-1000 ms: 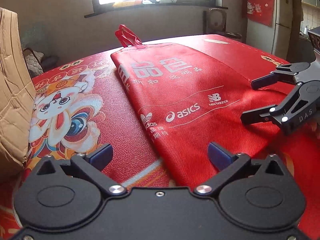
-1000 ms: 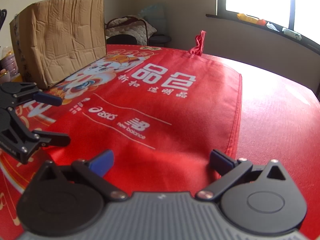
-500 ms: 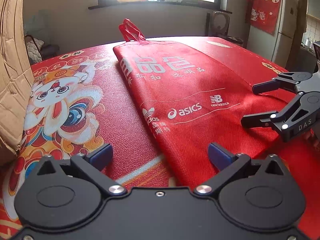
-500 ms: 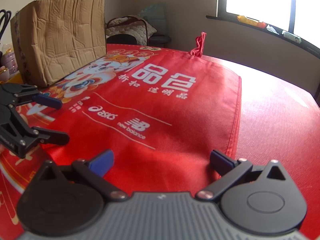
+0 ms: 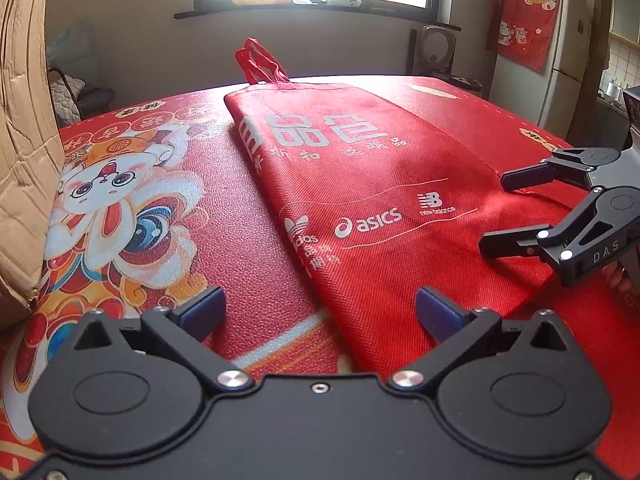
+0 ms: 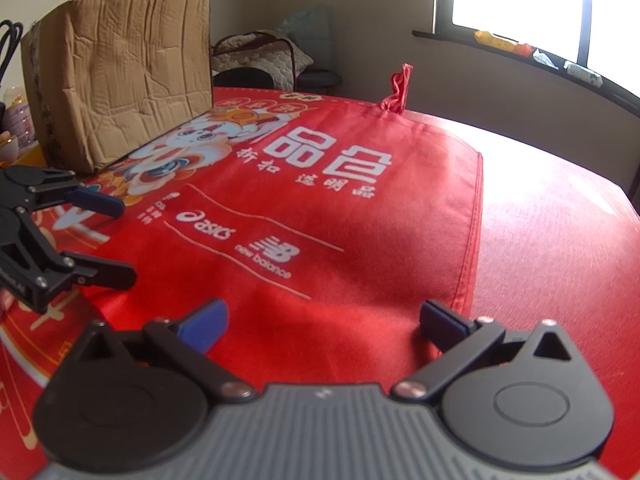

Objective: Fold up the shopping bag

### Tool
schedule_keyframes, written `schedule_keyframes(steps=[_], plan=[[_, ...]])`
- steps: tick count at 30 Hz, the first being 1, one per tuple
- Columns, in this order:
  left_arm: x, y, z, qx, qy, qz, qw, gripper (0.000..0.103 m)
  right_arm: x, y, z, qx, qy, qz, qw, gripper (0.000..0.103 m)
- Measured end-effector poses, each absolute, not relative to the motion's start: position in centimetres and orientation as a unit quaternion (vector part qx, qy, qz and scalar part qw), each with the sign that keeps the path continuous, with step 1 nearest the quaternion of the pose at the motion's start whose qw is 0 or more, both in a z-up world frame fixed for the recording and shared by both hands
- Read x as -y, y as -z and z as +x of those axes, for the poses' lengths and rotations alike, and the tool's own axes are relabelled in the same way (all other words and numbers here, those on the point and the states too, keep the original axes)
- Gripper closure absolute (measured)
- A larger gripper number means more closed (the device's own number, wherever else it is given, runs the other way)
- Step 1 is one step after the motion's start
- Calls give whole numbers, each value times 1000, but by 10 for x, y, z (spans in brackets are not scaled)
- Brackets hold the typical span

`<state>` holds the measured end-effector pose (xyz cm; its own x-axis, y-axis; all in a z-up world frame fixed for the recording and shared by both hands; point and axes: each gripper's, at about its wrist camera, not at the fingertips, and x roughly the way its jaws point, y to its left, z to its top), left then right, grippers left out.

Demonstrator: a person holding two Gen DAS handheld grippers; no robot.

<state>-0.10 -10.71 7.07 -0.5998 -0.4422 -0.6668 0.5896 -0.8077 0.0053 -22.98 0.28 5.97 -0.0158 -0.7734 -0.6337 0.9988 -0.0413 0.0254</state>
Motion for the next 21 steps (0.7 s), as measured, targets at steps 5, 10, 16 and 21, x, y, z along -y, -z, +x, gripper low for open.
schedule_keyframes(steps=[5,10,16,21], plan=[[96,-72,-8,-101,886,336,304,0,-2,-59,-232,-221,675,257,656,1],[113,-68,12,-115,884,332,309,0,-2,-58,-232,-221,674,258,656,1],[111,-68,8,-115,883,333,310,0,-3,-56,-234,-220,674,260,656,1],[109,-69,4,-114,883,333,310,0,-2,-58,-230,-222,674,259,655,1]])
